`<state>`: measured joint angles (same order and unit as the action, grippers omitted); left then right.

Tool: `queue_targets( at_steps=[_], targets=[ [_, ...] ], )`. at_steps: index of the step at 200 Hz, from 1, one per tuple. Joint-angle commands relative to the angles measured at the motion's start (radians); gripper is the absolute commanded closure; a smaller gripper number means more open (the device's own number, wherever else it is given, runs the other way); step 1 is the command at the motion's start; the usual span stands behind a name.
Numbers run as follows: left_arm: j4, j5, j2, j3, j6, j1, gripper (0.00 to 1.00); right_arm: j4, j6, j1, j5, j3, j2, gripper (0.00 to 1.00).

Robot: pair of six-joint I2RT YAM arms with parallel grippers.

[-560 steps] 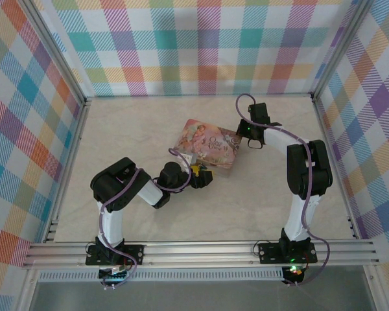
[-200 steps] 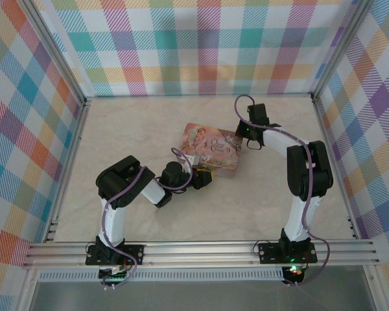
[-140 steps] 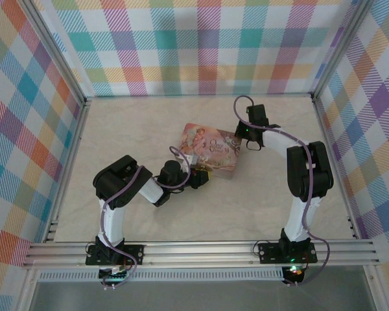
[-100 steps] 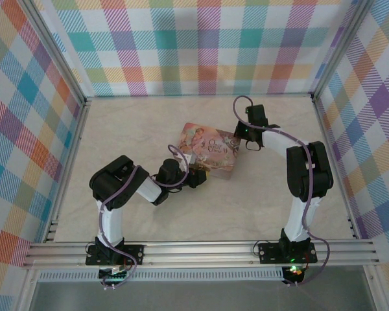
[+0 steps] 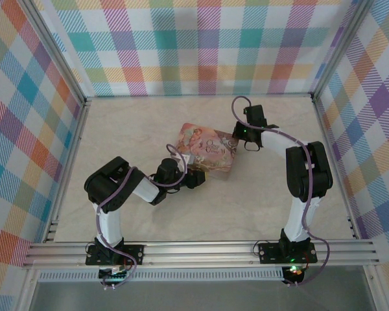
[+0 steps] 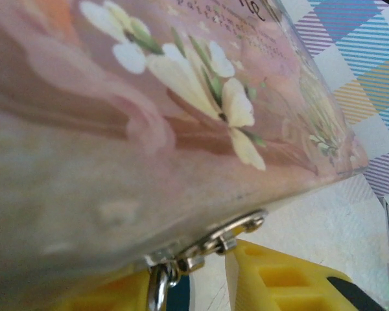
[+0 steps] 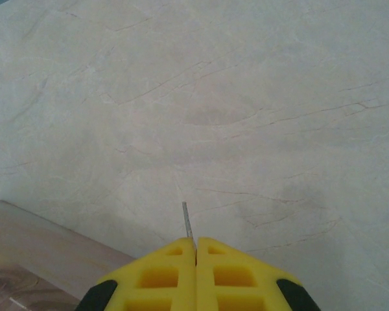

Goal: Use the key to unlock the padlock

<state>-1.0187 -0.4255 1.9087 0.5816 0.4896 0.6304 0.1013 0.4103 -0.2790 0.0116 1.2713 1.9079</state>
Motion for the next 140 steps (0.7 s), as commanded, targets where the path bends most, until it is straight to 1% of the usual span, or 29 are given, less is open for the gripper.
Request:
queue_targets(
  at_steps=[1, 25, 43, 69, 89, 124, 140],
  targets=[
    [0.018, 0.03, -0.035, -0.029, -0.011, -0.026, 0.66, 0.092, 0.007, -0.03, -0.055, -0.026, -0.004, 1.0],
    [0.031, 0.037, -0.057, -0.05, -0.017, -0.036, 0.64, 0.091, 0.008, -0.03, -0.059, -0.024, -0.003, 1.0],
    [0.02, 0.031, -0.063, -0.059, -0.021, -0.038, 0.67, 0.089, 0.01, -0.032, -0.06, -0.024, -0.003, 1.0],
    [0.019, 0.023, -0.065, -0.049, -0.017, -0.044, 0.68, 0.086, 0.013, -0.035, -0.064, -0.025, 0.002, 1.0],
    [0.028, 0.017, -0.069, -0.038, -0.019, -0.05, 0.7, 0.084, 0.013, -0.038, -0.062, -0.027, 0.003, 1.0],
    [0.028, 0.007, -0.093, -0.054, -0.01, -0.067, 0.7, 0.083, 0.011, -0.037, -0.065, -0.029, 0.009, 1.0],
    [0.025, -0.007, -0.11, -0.058, -0.013, -0.069, 0.75, 0.083, 0.012, -0.037, -0.066, -0.03, 0.01, 1.0]
  ],
)
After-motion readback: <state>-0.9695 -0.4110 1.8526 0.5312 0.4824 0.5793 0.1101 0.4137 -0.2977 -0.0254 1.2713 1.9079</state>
